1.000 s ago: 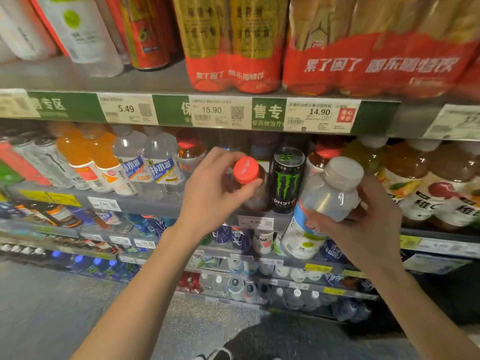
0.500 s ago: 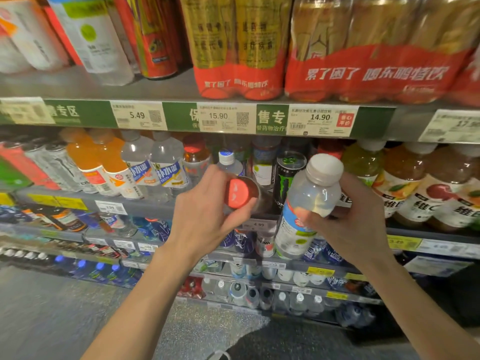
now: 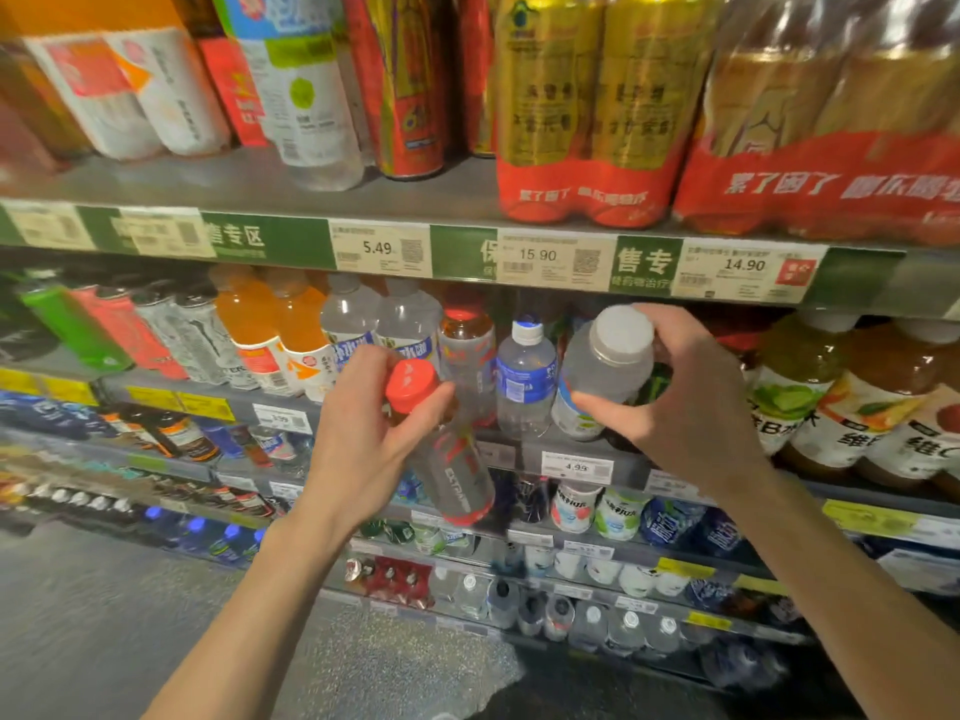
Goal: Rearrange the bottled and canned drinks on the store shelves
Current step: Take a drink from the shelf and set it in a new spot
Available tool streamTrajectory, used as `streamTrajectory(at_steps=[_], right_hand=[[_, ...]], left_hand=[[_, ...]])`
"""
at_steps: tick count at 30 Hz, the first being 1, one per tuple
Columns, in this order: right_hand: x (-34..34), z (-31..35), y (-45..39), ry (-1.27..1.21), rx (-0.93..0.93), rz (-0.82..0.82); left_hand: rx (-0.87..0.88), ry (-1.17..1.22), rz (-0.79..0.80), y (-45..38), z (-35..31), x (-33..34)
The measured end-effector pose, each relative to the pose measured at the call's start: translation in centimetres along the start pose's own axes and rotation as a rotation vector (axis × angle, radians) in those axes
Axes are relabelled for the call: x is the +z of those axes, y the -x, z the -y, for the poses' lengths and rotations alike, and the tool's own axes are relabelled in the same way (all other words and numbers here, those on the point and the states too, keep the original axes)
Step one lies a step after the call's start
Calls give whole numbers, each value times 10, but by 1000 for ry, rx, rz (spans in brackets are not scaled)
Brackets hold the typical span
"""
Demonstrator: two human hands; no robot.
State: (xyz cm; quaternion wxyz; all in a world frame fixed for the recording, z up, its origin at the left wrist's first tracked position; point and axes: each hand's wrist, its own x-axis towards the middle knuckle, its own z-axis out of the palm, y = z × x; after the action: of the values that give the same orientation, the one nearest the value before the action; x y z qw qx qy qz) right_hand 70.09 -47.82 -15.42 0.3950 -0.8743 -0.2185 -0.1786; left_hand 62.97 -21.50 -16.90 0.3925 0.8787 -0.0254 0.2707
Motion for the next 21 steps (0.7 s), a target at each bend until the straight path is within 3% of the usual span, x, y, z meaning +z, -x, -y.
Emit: streamTrajectory(at_steps=[11, 16, 21], right_hand=[[18, -13, -24, 461, 160, 76], [20, -5, -36, 447, 266, 79], [22, -9, -45, 608, 270, 164]], left_hand=[[69, 17, 53, -8, 19, -13], [87, 42, 73, -10, 24, -14], [119, 76, 86, -15, 23, -16]])
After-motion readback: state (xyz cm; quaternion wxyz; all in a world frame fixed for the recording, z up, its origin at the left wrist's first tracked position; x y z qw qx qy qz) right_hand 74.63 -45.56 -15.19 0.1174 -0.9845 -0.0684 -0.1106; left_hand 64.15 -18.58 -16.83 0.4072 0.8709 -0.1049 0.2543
